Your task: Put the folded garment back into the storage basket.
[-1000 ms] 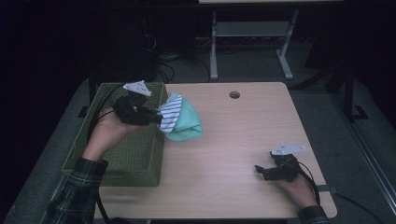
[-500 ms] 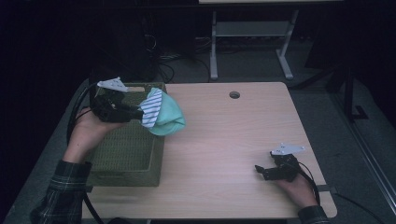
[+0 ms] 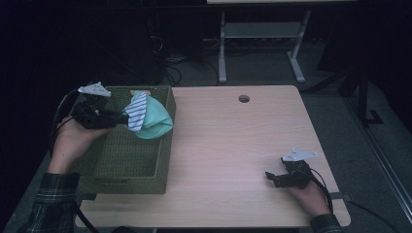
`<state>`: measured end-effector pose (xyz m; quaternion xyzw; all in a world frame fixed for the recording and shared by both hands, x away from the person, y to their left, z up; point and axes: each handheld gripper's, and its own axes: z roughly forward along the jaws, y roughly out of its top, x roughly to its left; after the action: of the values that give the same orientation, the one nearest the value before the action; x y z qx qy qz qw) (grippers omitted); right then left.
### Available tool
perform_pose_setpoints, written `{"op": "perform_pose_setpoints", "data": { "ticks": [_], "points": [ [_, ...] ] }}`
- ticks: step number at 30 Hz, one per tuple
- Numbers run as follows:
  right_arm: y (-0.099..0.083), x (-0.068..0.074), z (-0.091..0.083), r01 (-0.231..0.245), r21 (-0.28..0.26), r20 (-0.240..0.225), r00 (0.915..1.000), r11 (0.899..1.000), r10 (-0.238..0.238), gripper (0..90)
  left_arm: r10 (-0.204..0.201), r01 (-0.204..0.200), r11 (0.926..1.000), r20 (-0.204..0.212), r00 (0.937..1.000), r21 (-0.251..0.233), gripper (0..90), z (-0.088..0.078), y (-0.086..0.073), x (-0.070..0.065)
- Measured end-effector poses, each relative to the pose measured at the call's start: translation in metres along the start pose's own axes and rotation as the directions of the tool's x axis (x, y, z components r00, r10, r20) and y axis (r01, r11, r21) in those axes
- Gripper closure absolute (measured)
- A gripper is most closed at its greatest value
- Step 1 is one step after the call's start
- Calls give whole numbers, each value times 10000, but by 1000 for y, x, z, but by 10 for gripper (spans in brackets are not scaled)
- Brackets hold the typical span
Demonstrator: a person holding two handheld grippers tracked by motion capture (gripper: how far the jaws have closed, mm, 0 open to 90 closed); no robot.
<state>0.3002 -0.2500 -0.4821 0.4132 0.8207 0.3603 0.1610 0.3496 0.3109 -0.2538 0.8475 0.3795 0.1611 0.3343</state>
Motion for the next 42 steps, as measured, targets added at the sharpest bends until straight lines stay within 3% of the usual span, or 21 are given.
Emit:
{"op": "perform_pose_setpoints", "data": {
  "ticks": [6,17,27,42],
  "points": [
    [0,0,0,-2,-5,16,10000,10000,2,138,-427,426,9991,-301,9986,-28,756,-2,-13,10],
    [0,0,0,16,-12,27,10000,10000,-16,138,-871,904,9949,-705,9937,446,755,9,-39,22],
    [0,0,0,-49,-8,39,10000,10000,49,138,-1357,1391,9876,-492,9895,732,754,36,-62,30],
    [0,0,0,-35,-15,41,10000,10000,35,138,-1352,1411,9805,-516,9895,1365,752,75,-77,30]
  ]
}}
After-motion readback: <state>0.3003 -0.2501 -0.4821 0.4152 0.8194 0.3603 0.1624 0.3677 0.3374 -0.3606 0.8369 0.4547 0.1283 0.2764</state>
